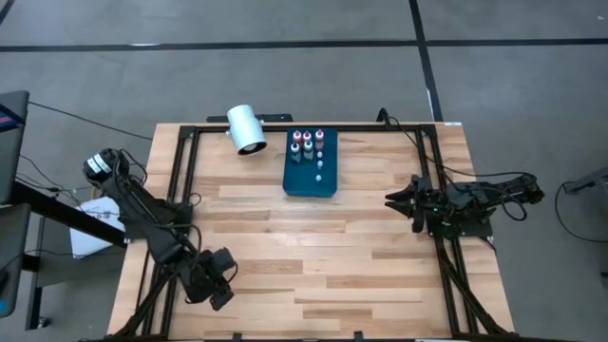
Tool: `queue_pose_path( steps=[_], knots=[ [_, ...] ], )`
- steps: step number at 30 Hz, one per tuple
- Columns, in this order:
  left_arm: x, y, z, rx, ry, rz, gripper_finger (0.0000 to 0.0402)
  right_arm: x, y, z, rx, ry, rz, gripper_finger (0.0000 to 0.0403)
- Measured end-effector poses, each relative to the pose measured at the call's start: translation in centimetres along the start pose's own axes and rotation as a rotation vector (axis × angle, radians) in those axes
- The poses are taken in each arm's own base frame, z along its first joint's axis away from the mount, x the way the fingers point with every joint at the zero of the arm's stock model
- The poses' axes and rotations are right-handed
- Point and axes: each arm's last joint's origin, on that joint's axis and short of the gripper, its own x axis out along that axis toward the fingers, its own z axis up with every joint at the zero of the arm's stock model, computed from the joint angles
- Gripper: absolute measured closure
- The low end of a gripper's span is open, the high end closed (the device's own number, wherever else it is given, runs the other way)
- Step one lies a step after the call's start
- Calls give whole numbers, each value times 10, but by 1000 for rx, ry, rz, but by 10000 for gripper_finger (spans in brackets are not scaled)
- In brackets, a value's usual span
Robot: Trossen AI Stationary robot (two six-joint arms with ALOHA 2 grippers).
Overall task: Pick & Place food coloring
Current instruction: Put the small blue food coloring bottle into the blue bin
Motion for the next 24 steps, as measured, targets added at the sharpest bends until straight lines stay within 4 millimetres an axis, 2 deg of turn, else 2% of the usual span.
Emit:
queue_pose_path(
  steps=[7,11,19,24],
  knots=[
    [-1,19,11,-186,34,193,168,0,0,0,0,0,0,295],
    [-2,28,17,-229,16,282,168,0,0,0,17,0,0,294],
    [-2,33,28,-268,-23,319,168,0,0,0,26,0,0,294],
    [6,35,31,-277,-31,354,168,0,0,0,26,0,0,294]
  ],
)
